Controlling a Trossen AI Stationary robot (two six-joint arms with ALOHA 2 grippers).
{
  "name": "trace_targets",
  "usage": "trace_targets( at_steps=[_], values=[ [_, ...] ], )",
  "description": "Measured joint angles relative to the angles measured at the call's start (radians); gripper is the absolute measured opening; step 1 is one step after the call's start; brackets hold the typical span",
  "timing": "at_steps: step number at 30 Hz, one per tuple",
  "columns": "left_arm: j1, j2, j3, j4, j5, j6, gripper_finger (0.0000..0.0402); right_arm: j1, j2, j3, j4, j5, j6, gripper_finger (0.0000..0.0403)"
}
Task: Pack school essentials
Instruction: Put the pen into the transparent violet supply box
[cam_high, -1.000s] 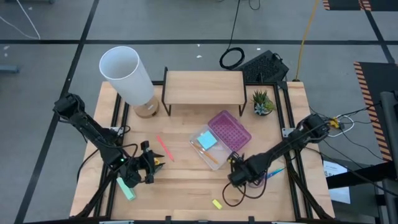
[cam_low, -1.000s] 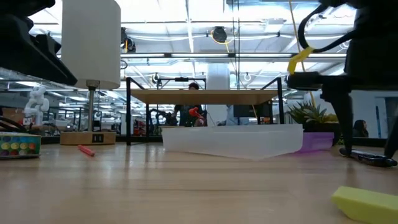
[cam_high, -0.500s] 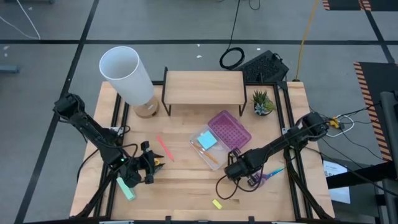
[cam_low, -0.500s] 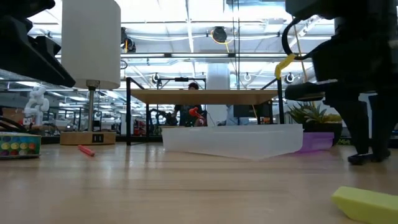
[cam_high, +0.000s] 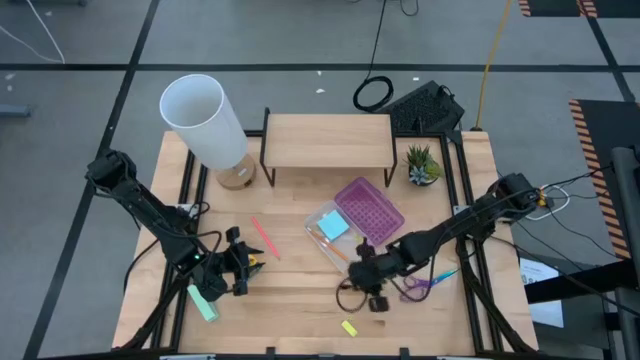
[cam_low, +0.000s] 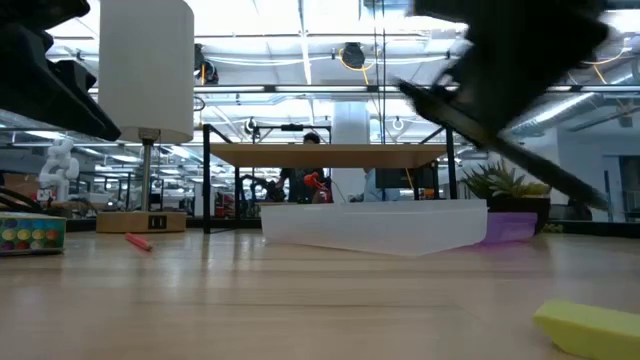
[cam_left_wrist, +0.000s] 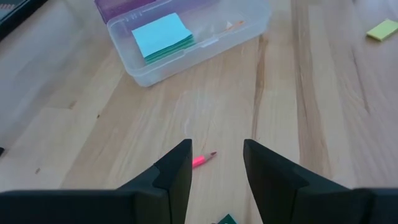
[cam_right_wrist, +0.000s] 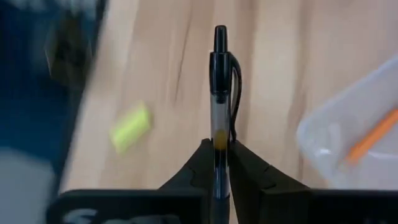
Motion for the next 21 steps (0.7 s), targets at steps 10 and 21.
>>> trace_targets(
  at_steps=[10, 21],
  values=[
    [-0.002, 0.000, 0.000, -0.001, 0.027, -0.063, 0.0150, -0.239, -0.002, 0.001, 0.050, 0.006, 0.423, 0.0030],
    [-0.002, 0.000, 0.000, -0.001, 0.042, -0.073, 0.0150, -0.329, 0.050, 0.002, 0.055, 0.051, 0.292, 0.0032]
  ],
)
